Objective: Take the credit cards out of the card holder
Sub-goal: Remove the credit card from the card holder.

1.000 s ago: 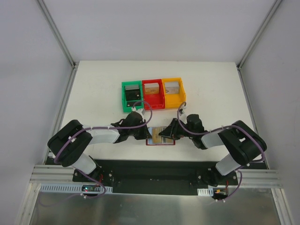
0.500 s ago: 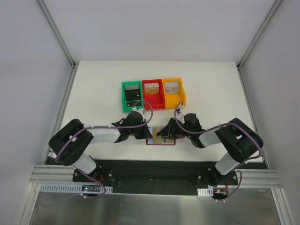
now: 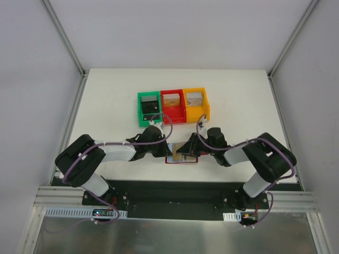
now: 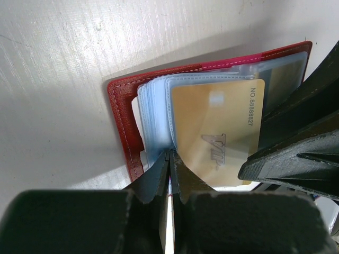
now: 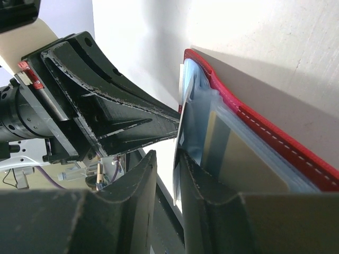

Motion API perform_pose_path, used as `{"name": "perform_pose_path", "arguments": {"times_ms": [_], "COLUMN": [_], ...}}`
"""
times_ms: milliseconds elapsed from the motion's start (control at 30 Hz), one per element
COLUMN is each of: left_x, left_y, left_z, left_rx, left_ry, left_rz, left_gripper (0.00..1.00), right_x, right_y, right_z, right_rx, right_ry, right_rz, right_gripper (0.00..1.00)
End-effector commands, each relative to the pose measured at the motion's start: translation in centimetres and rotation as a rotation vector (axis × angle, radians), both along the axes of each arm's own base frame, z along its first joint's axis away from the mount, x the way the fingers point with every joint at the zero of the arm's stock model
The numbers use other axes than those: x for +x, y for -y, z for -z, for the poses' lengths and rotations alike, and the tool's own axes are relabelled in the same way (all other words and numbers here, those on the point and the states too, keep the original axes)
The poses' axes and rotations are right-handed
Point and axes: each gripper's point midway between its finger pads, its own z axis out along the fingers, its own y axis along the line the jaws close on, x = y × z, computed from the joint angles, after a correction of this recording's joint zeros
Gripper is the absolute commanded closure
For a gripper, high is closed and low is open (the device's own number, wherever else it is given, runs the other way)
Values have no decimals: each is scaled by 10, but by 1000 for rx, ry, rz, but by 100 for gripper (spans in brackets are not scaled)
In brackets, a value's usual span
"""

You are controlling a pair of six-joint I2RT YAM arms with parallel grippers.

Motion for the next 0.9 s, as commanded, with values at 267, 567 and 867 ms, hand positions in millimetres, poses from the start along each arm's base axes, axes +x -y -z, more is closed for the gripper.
{"name": "perform_pose_path", "arguments": {"times_ms": [267, 567, 867], "left_x": [-15, -15, -14], "left_y": [-28, -31, -33], "left_z": [32, 34, 34], "left_rx": [132, 139, 141], "left_ry": [-47, -53, -56], "left_rz": [-23, -30, -34], "left_gripper": [100, 100, 100], "right_x": [3, 4, 3], "right_y": [-3, 3, 11], "right_z": [-32, -31, -28], "right_rx": [89, 86, 81], "right_ry": [80, 81, 77], "right_rz": [-17, -2, 10], "right_gripper": [76, 79, 80]}}
